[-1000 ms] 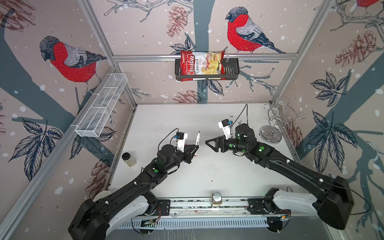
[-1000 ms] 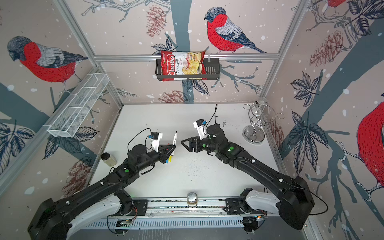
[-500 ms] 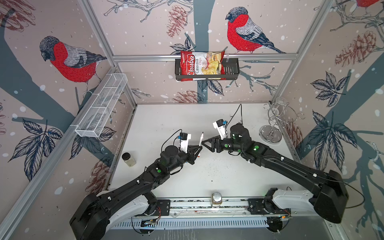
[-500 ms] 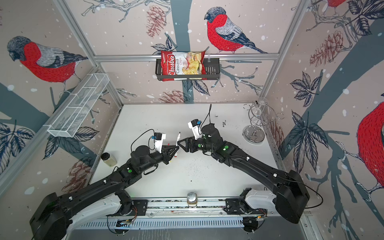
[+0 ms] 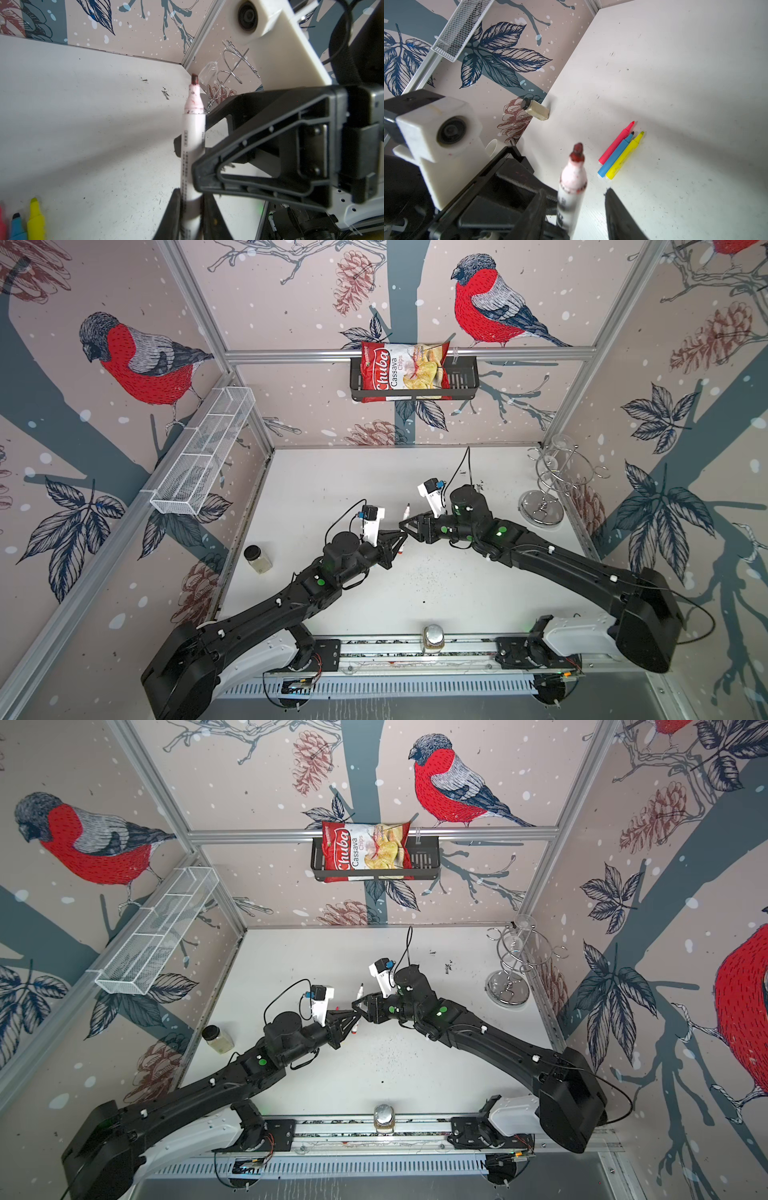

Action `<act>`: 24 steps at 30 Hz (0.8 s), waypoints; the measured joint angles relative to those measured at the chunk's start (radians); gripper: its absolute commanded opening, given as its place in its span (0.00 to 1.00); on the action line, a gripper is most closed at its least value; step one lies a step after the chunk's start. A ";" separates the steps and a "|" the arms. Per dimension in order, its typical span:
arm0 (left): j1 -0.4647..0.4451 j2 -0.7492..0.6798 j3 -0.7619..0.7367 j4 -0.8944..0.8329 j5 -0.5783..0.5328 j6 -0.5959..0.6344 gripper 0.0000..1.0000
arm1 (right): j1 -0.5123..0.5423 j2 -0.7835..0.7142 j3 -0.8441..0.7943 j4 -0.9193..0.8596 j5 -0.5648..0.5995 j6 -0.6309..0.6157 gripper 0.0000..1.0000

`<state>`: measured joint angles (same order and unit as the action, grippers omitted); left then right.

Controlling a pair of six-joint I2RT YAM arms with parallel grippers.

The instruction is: Insert the pens into the pen caps

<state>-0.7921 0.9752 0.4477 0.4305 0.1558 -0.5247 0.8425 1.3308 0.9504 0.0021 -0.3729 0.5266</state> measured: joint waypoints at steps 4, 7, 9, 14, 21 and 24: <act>-0.008 0.007 0.005 0.004 -0.002 0.001 0.17 | 0.000 0.000 0.000 0.000 0.000 0.000 0.34; -0.010 0.010 0.008 0.006 -0.003 0.001 0.17 | 0.001 0.003 0.002 0.000 0.000 0.000 0.30; -0.010 0.012 0.009 0.005 -0.003 0.001 0.17 | 0.001 0.006 0.006 -0.003 0.000 0.000 0.27; -0.010 0.017 0.014 0.004 -0.010 0.003 0.18 | 0.001 0.015 0.015 -0.003 -0.005 0.007 0.17; -0.010 0.018 0.014 0.005 0.002 0.003 0.45 | 0.001 0.014 0.018 -0.012 0.009 0.002 0.10; -0.010 0.017 0.013 0.005 0.009 0.005 0.48 | 0.001 0.001 0.018 -0.015 0.011 0.000 0.10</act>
<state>-0.8024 0.9924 0.4610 0.4351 0.1650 -0.5194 0.8436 1.3319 0.9684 -0.0132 -0.3618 0.5270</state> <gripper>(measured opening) 0.472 0.183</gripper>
